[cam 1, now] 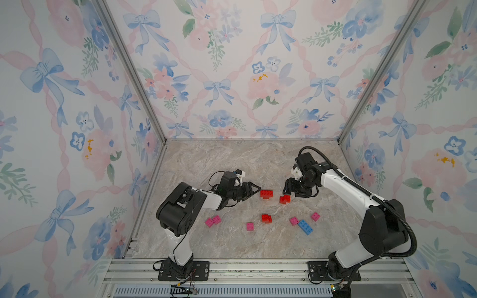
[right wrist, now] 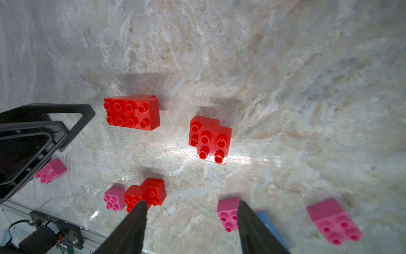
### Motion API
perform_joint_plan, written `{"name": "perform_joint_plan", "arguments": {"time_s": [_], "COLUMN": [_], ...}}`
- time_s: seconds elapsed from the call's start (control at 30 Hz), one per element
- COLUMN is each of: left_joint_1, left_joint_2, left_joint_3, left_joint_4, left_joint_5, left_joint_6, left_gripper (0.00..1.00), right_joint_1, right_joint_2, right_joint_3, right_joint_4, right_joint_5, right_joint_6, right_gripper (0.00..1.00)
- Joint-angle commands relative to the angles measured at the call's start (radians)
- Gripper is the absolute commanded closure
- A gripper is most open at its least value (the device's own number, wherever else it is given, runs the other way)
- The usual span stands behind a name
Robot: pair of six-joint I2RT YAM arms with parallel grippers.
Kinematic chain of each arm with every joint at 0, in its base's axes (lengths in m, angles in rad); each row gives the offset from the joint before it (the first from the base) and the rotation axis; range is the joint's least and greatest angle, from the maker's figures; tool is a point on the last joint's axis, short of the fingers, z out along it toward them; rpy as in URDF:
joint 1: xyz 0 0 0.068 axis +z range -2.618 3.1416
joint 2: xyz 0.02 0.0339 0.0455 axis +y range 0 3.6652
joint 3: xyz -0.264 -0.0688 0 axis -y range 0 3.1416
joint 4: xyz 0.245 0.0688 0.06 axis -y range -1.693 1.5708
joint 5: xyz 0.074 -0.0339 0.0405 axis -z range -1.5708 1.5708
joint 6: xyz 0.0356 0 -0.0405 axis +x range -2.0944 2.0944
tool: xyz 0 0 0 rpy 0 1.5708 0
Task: Assemble the letter v with lego
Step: Adjust the lego brick at the center of the board.
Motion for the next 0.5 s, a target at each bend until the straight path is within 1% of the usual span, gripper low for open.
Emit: {"name": "perform_joint_plan", "arguments": {"time_s": [0.0, 0.23, 0.33, 0.4, 0.47], "left_joint_1": [0.000, -0.015, -0.017, -0.017, -0.021], "left_joint_2": [0.063, 0.148, 0.169, 0.176, 0.188], "left_joint_3": [0.035, 0.067, 0.069, 0.072, 0.074], "left_joint_4": [0.098, 0.143, 0.163, 0.167, 0.168], "left_joint_5": [0.037, 0.061, 0.061, 0.061, 0.065], "left_joint_6": [-0.050, -0.079, -0.089, -0.091, -0.092], "left_gripper": [0.41, 0.43, 0.45, 0.46, 0.47], "right_joint_1": [-0.047, -0.101, -0.100, -0.099, -0.101], "right_joint_2": [-0.031, -0.003, 0.013, 0.017, 0.029], "right_joint_3": [-0.040, -0.084, -0.090, -0.096, -0.092], "right_joint_4": [0.056, 0.116, 0.145, 0.156, 0.158], "right_joint_5": [-0.138, -0.189, -0.195, -0.180, -0.136], "right_joint_6": [-0.096, -0.099, -0.102, -0.120, -0.144], "right_gripper": [0.33, 0.33, 0.32, 0.32, 0.32]}}
